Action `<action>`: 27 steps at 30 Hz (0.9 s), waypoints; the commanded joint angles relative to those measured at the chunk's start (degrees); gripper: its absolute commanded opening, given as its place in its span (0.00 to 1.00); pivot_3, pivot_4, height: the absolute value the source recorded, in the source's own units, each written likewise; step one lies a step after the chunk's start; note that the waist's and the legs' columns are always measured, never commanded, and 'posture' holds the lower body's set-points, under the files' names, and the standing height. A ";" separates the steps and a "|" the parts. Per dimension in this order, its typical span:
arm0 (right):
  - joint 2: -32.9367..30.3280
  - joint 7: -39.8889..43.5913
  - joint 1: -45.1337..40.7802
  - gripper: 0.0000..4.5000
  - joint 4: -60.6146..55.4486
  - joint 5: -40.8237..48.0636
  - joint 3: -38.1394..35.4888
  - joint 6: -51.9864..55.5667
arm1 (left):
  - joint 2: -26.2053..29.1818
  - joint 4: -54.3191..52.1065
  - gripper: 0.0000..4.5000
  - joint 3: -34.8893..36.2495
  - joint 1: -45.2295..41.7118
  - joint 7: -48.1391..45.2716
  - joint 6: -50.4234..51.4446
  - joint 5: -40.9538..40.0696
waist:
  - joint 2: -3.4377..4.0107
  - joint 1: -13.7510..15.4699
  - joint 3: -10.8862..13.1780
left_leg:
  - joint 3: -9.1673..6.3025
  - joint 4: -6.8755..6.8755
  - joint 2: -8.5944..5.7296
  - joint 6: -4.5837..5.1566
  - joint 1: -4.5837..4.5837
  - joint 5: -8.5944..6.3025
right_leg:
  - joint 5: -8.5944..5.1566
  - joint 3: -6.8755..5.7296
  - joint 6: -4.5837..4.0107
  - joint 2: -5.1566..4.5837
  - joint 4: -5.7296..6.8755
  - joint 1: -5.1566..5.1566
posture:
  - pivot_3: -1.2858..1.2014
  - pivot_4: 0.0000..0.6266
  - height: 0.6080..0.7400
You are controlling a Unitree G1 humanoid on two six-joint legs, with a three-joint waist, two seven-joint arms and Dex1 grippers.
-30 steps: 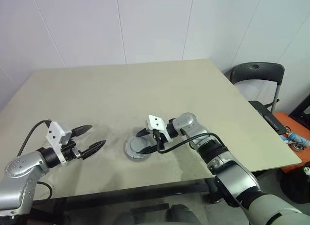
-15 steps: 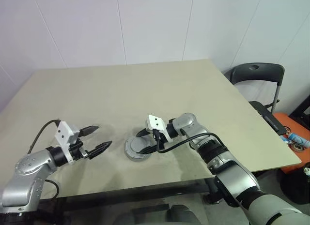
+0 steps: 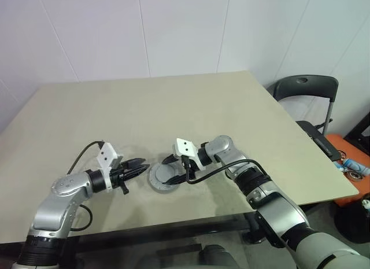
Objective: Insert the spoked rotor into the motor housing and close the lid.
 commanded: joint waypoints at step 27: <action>0.13 -1.33 -0.71 1.00 -1.08 0.79 -1.33 6.31 | 3.12 -1.01 0.00 -6.81 -0.08 0.45 6.24 5.35 | 0.03 0.04 0.00 | -0.01 -0.02 0.00 0.01 0.77 0.00 | -0.02 0.01 0.00 0.01 -0.07 0.84 | 0.52 0.00 1.00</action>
